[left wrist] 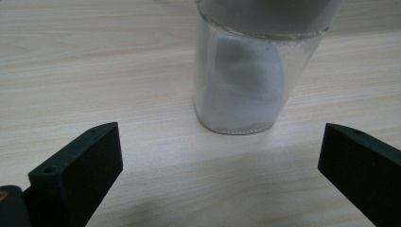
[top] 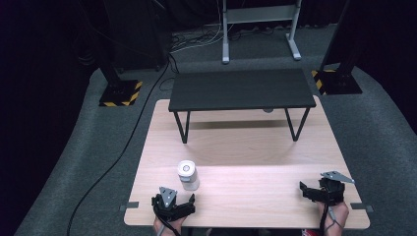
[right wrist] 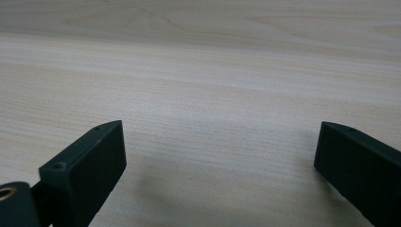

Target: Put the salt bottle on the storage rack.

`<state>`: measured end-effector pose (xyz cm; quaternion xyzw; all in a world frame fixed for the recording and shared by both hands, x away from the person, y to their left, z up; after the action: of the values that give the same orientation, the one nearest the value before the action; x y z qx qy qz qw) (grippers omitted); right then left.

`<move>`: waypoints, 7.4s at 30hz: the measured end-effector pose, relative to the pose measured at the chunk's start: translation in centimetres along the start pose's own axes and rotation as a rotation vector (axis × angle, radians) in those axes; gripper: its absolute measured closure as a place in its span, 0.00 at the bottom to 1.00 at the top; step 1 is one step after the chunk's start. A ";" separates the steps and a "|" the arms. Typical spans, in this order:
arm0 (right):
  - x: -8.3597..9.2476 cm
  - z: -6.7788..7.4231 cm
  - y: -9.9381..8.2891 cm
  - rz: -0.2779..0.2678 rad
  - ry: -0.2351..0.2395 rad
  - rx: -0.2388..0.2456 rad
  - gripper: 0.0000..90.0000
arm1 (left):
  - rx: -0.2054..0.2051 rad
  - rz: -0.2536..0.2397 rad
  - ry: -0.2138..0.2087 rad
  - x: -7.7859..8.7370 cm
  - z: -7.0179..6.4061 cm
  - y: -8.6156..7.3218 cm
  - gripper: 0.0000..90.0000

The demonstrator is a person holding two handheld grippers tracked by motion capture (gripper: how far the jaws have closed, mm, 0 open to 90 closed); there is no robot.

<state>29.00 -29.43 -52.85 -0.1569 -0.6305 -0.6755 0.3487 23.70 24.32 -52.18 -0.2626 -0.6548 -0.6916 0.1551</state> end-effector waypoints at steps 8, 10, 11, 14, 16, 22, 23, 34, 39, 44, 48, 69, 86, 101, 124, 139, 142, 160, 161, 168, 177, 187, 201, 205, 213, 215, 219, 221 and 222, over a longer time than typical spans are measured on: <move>0.0 0.0 -0.1 -0.009 -0.004 -0.001 0.02 | 0.011 -0.021 0.006 -0.4 -1.0 0.4 0.00; 0.1 0.0 -0.1 -0.008 -0.003 -0.002 0.02 | 0.008 -0.026 0.003 -0.5 -1.3 0.6 0.00; 0.1 0.0 -0.1 -0.010 -0.003 -0.002 0.02 | 0.005 -0.030 0.002 -0.6 -1.6 0.6 0.00; 0.1 0.0 -0.1 -0.010 -0.005 -0.002 0.02 | 0.000 -0.034 0.000 -1.0 -2.1 0.9 0.00; 0.1 0.1 -0.1 -0.011 -0.008 -0.003 0.02 | 0.006 -0.036 0.000 -1.5 -2.3 1.1 0.00; 0.0 0.1 -0.1 -0.007 -0.007 -0.003 0.02 | 0.007 -0.047 0.005 -2.5 -2.8 1.7 0.00; 0.0 0.1 -0.1 -0.006 -0.007 -0.003 0.02 | 0.003 -0.051 0.010 -2.7 -2.9 1.8 0.00; 0.0 0.1 0.0 -0.001 -0.007 -0.002 0.02 | 0.016 -0.075 0.019 -4.4 -3.2 2.6 0.00; 0.0 0.0 0.0 -0.003 -0.004 -0.003 0.02 | 0.008 -0.114 0.051 -4.8 -3.0 2.3 0.33; 0.0 0.0 0.0 -0.005 -0.002 -0.003 0.02 | 0.012 -0.109 0.053 -4.8 -2.9 2.5 0.33; 0.1 0.0 -0.1 -0.009 -0.002 -0.006 0.02 | 0.014 -0.106 0.059 -4.8 -2.7 2.6 0.33; 0.1 0.0 -0.1 -0.011 -0.004 -0.002 0.02 | 0.024 -0.099 0.046 -3.4 -1.2 2.1 0.33; 0.0 0.0 0.0 -0.002 -0.004 -0.002 0.02 | 0.005 -0.112 0.014 -2.0 -0.4 3.2 0.33; 0.0 0.0 0.0 -0.002 -0.008 -0.006 0.02 | -0.031 -0.128 -0.033 -1.5 -0.2 5.3 0.33; 0.0 0.1 0.0 -0.005 -0.011 -0.007 0.02 | -0.095 -0.143 -0.094 -2.2 -0.7 8.8 0.33; 0.0 0.1 -0.1 -0.006 -0.012 -0.010 0.02 | -0.116 -0.150 -0.146 -2.9 -0.8 11.6 0.33; 0.1 0.0 -0.1 -0.008 -0.011 -0.011 0.02 | -0.128 -0.151 -0.149 -3.0 -0.9 12.0 0.33; 0.1 0.0 -0.1 -0.008 -0.011 -0.012 0.02 | -0.158 -0.139 -0.199 -4.3 -1.1 14.7 0.33; 0.1 0.0 -0.1 -0.007 -0.011 -0.012 0.02 | -0.156 -0.140 -0.202 -4.4 -1.2 14.8 0.33; 0.0 0.0 -0.1 -0.006 -0.011 -0.011 0.02 | -0.161 -0.131 -0.215 -5.0 -1.3 15.7 0.33; 0.0 0.0 -0.1 -0.006 -0.008 -0.010 0.02 | -0.164 -0.121 -0.233 -5.9 -1.3 16.8 0.33; 0.0 0.0 0.0 -0.004 -0.009 -0.011 0.02 | -0.177 -0.105 -0.242 -7.1 -1.6 18.4 0.33; 0.0 0.0 0.0 -0.004 -0.010 -0.012 0.03 | -0.170 -0.117 -0.286 -7.6 -1.8 20.6 0.33; 0.0 0.0 0.0 -0.005 -0.011 -0.012 0.03 | -0.168 -0.117 -0.297 -7.7 -1.9 21.2 0.33; 0.0 0.0 0.0 -0.005 -0.011 -0.014 0.03 | -0.165 -0.126 -0.323 -7.6 -1.8 22.6 0.33; 0.0 0.0 0.0 -0.005 -0.012 -0.014 0.03 | -0.163 -0.127 -0.326 -7.5 -1.9 23.0 0.33; 0.0 0.0 0.0 -0.005 -0.012 -0.016 0.03 | -0.170 -0.134 -0.336 -7.3 -2.1 23.8 0.33; 0.0 0.0 0.0 -0.005 -0.013 -0.014 0.03 | -0.175 -0.136 -0.342 -7.2 -2.2 24.2 0.33; 0.0 0.0 -0.1 -0.006 -0.013 -0.015 0.03 | -0.175 -0.138 -0.344 -7.1 -2.2 24.4 0.33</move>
<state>28.94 -29.44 -52.87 -0.1619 -0.6279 -0.6803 0.3415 42.78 18.89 -36.11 -0.3438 -0.6254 -0.6999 -0.0301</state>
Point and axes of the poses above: each handheld gripper's, and its own axes: x roughly backward along the jaws, y roughly out of its top, z roughly to its left, the point moved 7 cm from there along -x, roughly forward along the jaws, and after that the axes turned 4 degrees about y, right-handed, at the moved point
